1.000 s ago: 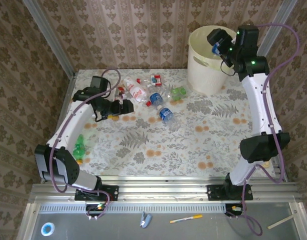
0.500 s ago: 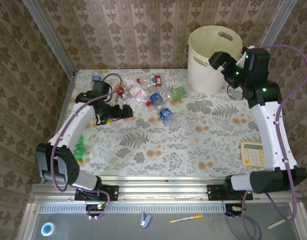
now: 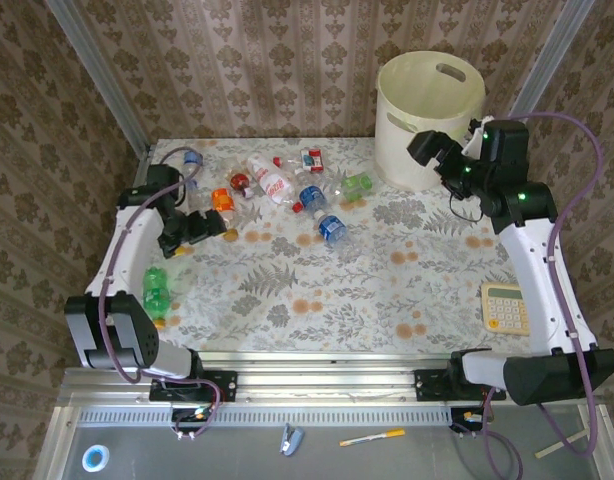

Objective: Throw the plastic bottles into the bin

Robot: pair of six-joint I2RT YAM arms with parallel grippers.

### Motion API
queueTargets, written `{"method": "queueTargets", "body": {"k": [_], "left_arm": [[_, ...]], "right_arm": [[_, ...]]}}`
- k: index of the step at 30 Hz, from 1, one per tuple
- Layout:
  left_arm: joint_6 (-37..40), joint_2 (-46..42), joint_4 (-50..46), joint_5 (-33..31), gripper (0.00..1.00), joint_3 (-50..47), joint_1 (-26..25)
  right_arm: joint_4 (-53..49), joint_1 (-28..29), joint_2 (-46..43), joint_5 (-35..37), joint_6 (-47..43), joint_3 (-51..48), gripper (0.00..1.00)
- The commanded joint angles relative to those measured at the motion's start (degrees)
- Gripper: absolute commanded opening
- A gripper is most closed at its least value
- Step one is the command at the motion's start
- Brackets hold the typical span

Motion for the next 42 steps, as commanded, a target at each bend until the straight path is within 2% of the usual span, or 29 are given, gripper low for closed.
{"method": "queueTargets", "body": {"k": [1,8,16,23,32,38,42], "left_arm": [[1.1,-1.7,-3.3,-4.1,1.00,-1.1,3.1],[4.0,0.0,-4.6,-9.1,1.00,-2.6,9.9],[10.0,5.3,-2.7,-16.1,1.00,-4.9,15.3],[14.3,9.7,0.2,-17.0,0.99,-5.1,20.2],[15.5,17.7,3.1,-17.0,0.93,-2.1,21.2],[15.1,19.5,4.4,-16.0,0.91,-2.6,21.3],[14.9,20.4,5.1,-15.2,0.86,-3.6,21.2]], "right_arm": [[0.6,0.5,-1.3,-2.2,-1.1,-1.3,1.00],[2.0,0.5,-0.8,-2.8,-1.4,-1.6,1.00],[3.8,0.5,0.7,-4.2,-1.0,-2.4,1.00],[3.0,0.5,0.5,-3.5,-1.4,-2.6,1.00],[3.1,0.5,0.4,-3.9,-1.0,-1.9,1.00],[3.0,0.5,-0.2,-3.5,-1.1,-1.8,1.00],[3.4,0.5,-0.2,-3.5,-0.7,-1.9,1.00]]}}
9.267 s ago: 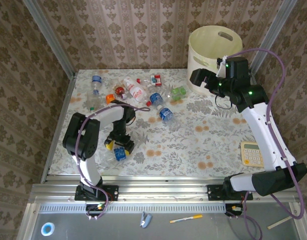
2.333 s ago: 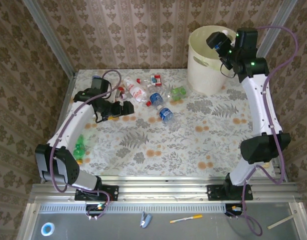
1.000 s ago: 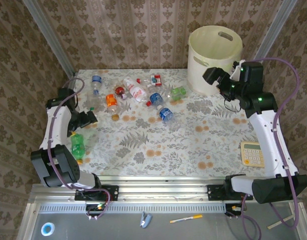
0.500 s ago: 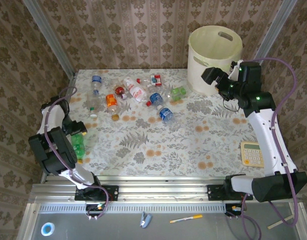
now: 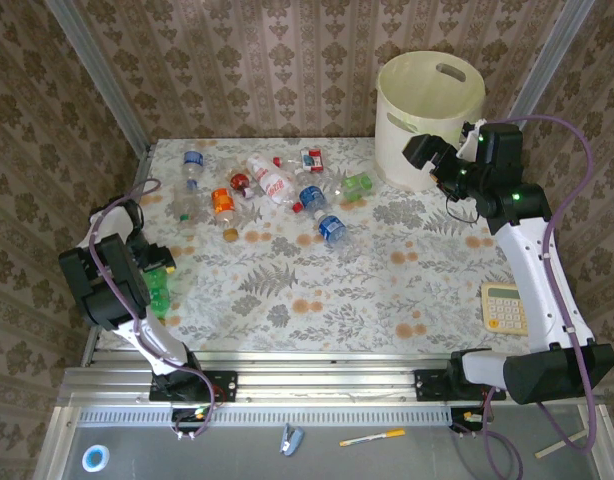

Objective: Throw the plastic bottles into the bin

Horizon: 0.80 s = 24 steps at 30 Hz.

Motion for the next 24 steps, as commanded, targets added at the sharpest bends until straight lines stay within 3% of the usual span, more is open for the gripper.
{"method": "queueTargets", "body": {"k": [1,5,21,24], "left_arm": [[0.7,1.4,0.4,0.8,0.84,0.0,0.6],[0.2,1.7,1.2,1.9,0.81,-1.1,0.5],[0.0,0.7,1.5,3.2,0.43,-1.9,-1.0],[-0.2,-1.1,1.6,4.5,0.39,-1.9,-1.4]], "right_arm": [[0.8,0.3,-0.7,-1.0,-0.4,0.6,1.00],[1.0,0.4,-0.5,-1.1,-0.3,1.0,1.00],[0.8,0.3,-0.1,-1.8,-0.3,1.3,1.00],[0.7,0.4,-0.1,-1.9,-0.2,1.2,1.00]]}}
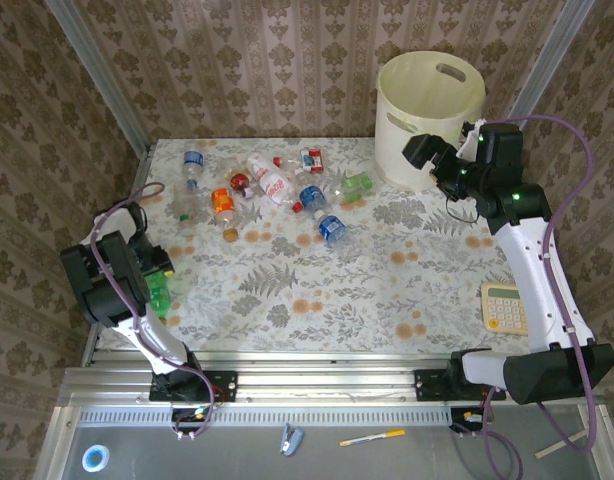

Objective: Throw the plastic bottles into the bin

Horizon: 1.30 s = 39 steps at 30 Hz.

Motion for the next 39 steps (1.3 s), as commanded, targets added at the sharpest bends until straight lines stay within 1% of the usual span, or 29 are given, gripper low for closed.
{"method": "queueTargets", "body": {"k": [1,5,8,13,18,22,25,28,32,35,39], "left_arm": [[-0.2,-3.1,0.3,2.7,0.39,-0.6,-1.1],[-0.6,-7.1,1.2,4.4,0.35,-0.8,-3.6],[-2.1,-10.6,2.0,7.2,0.33,0.1,-5.1],[-3.9,-13.8,2.3,8.3,0.30,3.3,-8.2],[-5.8,-16.0,2.5,9.3,0.29,6.9,-12.5],[-7.9,-16.4,1.9,11.2,0.29,10.3,-16.4],[-9.5,-16.1,1.2,11.0,0.29,13.3,-20.1],[-11.7,-15.0,0.8,13.2,0.28,16.5,-23.2],[-15.5,-13.6,1.9,16.6,0.28,19.9,-27.1],[-18.9,-12.4,4.0,20.8,0.28,21.8,-29.7],[-22.7,-10.2,6.3,24.2,0.28,25.0,-33.8]], "right_arm": [[0.4,0.4,-0.2,-1.5,-0.2,1.1,1.00],[0.5,0.4,-0.3,-1.5,0.0,0.6,1.00],[0.5,0.6,-0.6,-1.6,0.0,0.3,1.00],[0.8,0.7,-0.7,-1.8,0.4,-0.5,1.00],[0.4,0.8,-1.2,-1.9,0.1,-0.9,1.00],[0.9,0.8,-1.5,-2.4,0.1,-1.4,1.00],[1.7,0.8,-1.8,-2.8,0.5,-2.2,1.00],[1.8,1.1,-1.7,-3.4,0.5,-2.6,1.00],[2.2,1.6,-1.6,-3.8,0.3,-3.2,1.00],[2.3,2.4,-1.3,-4.3,0.3,-3.9,1.00],[4.9,4.5,-0.6,-5.1,0.2,-4.9,1.00]]}}
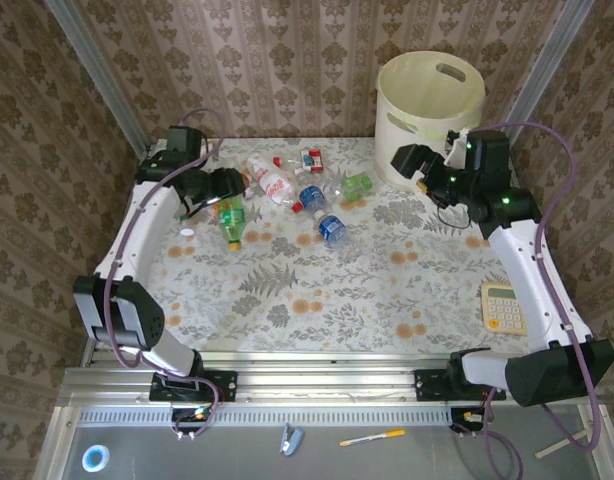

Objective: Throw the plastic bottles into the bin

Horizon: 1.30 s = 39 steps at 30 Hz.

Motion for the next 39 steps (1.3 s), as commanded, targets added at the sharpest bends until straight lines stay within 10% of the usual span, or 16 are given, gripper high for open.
{"method": "queueTargets", "body": {"k": [1,19,39], "left_arm": [[-5.7,2.1,2.7,5.7,0.28,3.3,-2.9],[-10.8,8.0,9.2,15.9,0.29,9.8,-13.0],[-11.7,11.9,11.1,21.3,0.29,14.8,-17.4]], "right_arm": [[3.1,2.1,0.0,-2.3,-0.3,-1.0,1.00],[13.6,19.9,13.4,-8.2,-3.5,0.2,1.00],[14.5,24.0,21.5,-9.7,-6.6,4.6,0.89]]}}
